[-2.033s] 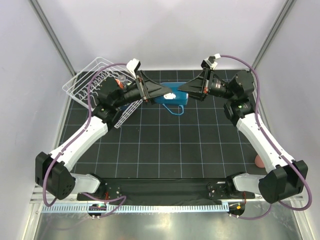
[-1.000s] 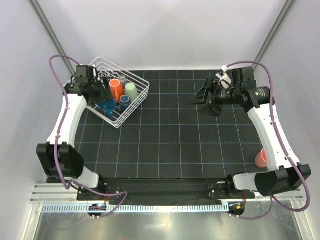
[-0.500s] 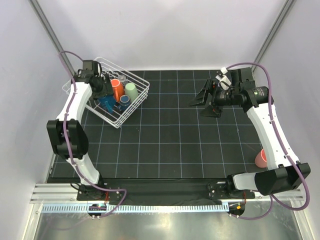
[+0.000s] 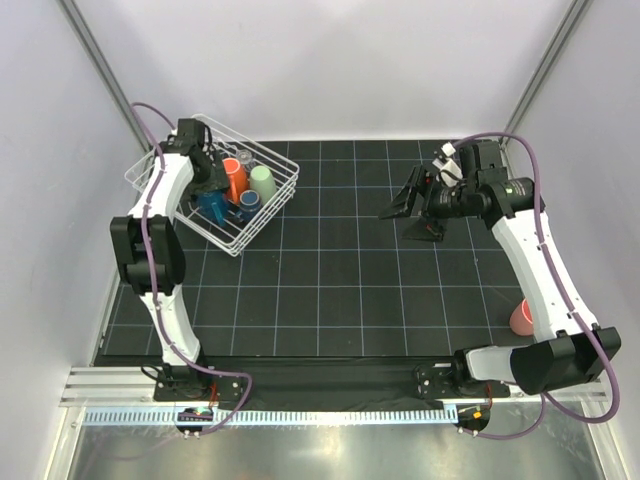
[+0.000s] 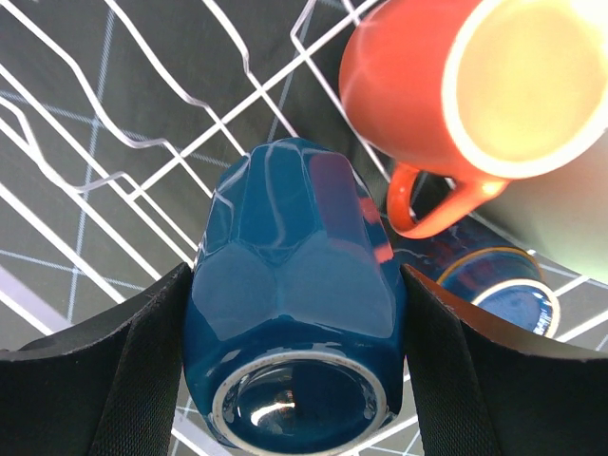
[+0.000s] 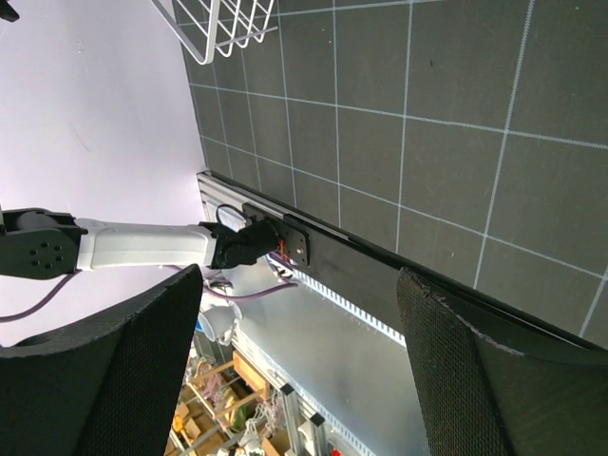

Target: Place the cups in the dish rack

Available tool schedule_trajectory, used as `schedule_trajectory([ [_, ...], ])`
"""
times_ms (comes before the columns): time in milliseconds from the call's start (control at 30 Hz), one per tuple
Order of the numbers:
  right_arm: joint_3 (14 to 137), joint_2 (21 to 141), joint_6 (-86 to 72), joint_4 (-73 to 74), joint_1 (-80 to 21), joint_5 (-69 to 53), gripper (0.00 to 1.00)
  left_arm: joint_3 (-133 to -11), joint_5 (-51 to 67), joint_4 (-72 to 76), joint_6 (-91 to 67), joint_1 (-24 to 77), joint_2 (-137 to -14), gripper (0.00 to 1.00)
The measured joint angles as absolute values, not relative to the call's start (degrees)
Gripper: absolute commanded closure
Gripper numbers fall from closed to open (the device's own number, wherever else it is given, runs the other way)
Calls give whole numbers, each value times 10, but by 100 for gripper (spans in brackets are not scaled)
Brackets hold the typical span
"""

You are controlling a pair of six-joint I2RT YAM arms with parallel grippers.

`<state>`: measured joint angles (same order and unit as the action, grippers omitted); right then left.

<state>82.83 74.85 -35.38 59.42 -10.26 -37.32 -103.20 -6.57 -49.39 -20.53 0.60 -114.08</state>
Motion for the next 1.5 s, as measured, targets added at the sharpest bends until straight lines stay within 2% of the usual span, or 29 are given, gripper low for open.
schedule_trajectory([
  [33, 828, 746, -353, 597, -103, -369, 17, -1032, -66, -496, -206, 6, -1144, 99],
  [367, 825, 731, -343, 618, -103, -342, 17, -1046, -74, -508, -209, 6, -1181, 69],
  [467, 824, 725, -340, 623, -103, -334, 17, -1047, -75, -509, -210, 6, -1185, 53],
  [533, 824, 722, -337, 624, -103, -329, 17, -1047, -75, -509, -211, 6, -1185, 47],
  [633, 824, 722, -333, 628, -103, -325, 17, -1047, -75, -511, -212, 6, -1185, 29],
  [800, 824, 723, -317, 641, -103, -310, 17, -1048, -75, -513, -211, 6, -1185, 17],
  [833, 825, 724, -314, 645, -103, -306, 17, -1048, -75, -513, -211, 6, -1185, 12],
  [867, 828, 726, -311, 651, -103, -301, 17, -1050, -75, -516, -211, 6, -1185, 2],
  [1033, 857, 740, -300, 669, -103, -267, 17, -1067, -75, -525, -224, 6, -1169, 0],
  [1267, 896, 778, -303, 721, -96, -160, 16, -1066, -69, -529, -254, 6, -1072, 0],
  [1500, 881, 786, -326, 754, -18, 6, 18, -934, -14, -494, -317, 44, -893, 0],
])
